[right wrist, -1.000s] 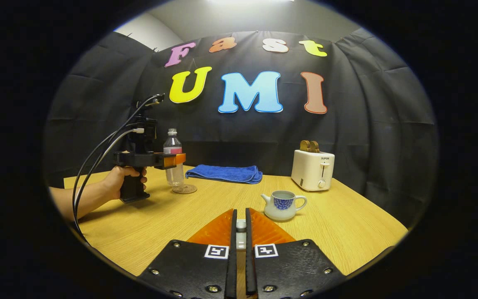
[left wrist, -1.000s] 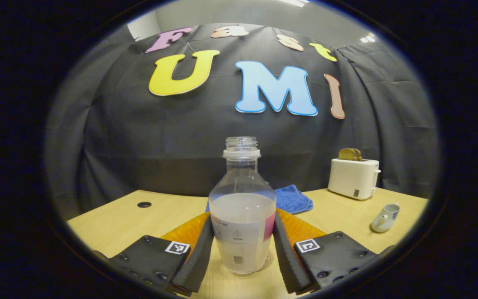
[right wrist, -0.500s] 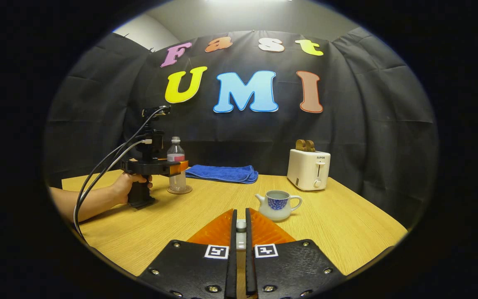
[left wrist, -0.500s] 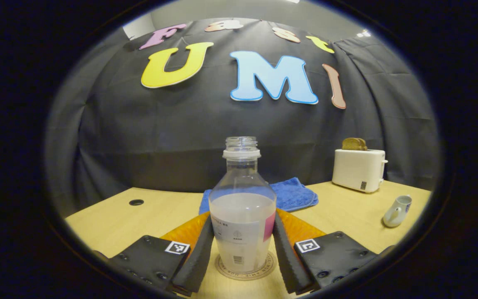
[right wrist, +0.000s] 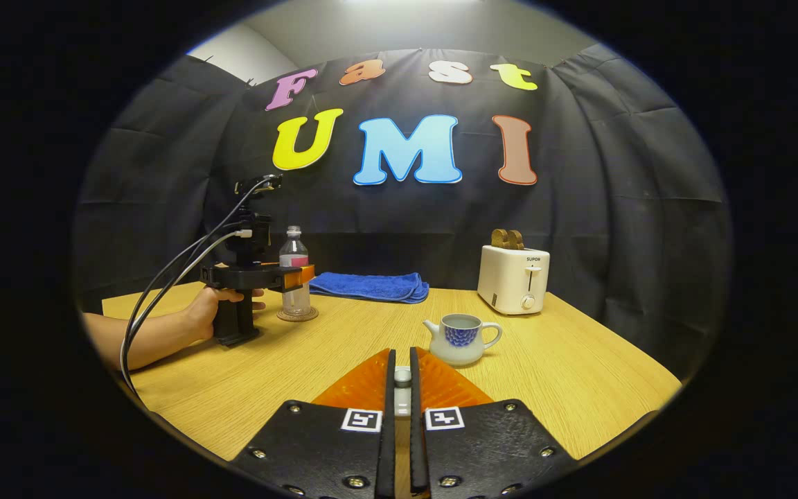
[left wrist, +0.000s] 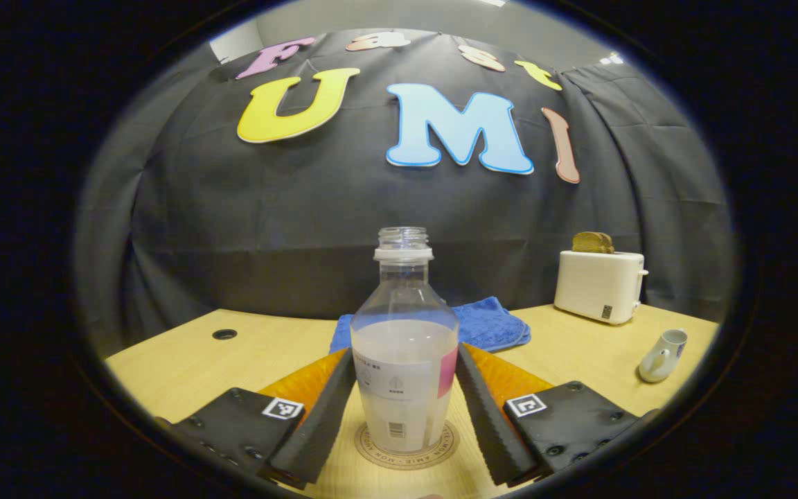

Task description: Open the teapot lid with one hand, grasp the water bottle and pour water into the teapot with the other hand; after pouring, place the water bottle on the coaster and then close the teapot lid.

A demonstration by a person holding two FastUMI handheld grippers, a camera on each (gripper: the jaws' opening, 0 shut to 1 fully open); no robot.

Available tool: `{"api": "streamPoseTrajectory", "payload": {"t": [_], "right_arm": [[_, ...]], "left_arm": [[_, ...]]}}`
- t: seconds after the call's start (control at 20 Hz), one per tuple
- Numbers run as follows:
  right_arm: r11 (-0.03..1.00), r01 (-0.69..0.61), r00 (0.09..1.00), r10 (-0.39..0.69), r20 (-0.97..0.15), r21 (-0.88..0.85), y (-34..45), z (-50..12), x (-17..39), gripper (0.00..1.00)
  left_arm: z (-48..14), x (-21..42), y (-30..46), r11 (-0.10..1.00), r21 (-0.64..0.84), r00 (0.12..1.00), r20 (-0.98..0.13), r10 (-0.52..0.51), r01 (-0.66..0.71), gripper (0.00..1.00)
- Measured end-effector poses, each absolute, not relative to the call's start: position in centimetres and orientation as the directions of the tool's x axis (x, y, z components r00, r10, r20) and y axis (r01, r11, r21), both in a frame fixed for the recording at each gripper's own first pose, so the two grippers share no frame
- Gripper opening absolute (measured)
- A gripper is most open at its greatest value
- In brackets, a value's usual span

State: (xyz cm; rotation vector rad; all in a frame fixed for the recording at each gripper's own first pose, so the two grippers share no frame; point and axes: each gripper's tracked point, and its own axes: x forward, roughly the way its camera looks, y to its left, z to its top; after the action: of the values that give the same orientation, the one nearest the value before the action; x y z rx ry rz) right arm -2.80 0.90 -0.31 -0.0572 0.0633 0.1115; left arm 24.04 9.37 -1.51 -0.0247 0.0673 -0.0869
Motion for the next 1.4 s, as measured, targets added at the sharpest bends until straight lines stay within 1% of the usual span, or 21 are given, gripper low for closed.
{"api": "streamPoseTrajectory", "payload": {"t": [0.2,0.6,0.8,0.9,1.0,1.25,1.4], "right_arm": [[0.992,-0.111,0.992,0.107,-0.066,-0.053,0.7,-0.4,-2.9,0.08],[0.991,-0.119,0.992,0.116,-0.054,-0.057,1.2,0.2,-3.5,0.08],[0.992,-0.114,0.993,0.112,-0.043,-0.053,1.0,0.6,-3.8,0.09],[0.993,-0.103,0.994,0.102,-0.028,-0.055,0.7,1.0,-3.6,0.08],[0.995,-0.087,0.996,0.087,0.003,-0.048,0.0,1.9,-2.7,0.08],[0.997,-0.049,0.996,0.053,0.068,-0.056,-1.3,4.5,0.6,0.08],[0.999,-0.007,0.996,0.011,0.090,-0.041,-2.4,5.5,3.3,0.08]], "left_arm": [[-0.7,23.5,9.6,0.998,-0.004,0.997,-0.047,-0.068,0.068,1.00],[0.5,21.3,9.0,0.997,0.005,0.997,-0.021,-0.075,0.076,1.00],[1.3,18.4,9.0,0.998,0.003,0.998,-0.010,-0.058,0.058,1.00],[2.1,15.9,8.7,0.998,-0.008,0.998,0.005,-0.060,0.060,1.00],[3.6,12.5,8.1,0.997,-0.031,0.997,0.045,-0.065,0.066,1.00],[6.2,6.6,6.5,0.994,-0.055,0.990,0.109,-0.086,0.092,1.00],[5.8,5.0,5.5,0.991,-0.076,0.990,0.102,-0.098,0.106,1.00]]}}
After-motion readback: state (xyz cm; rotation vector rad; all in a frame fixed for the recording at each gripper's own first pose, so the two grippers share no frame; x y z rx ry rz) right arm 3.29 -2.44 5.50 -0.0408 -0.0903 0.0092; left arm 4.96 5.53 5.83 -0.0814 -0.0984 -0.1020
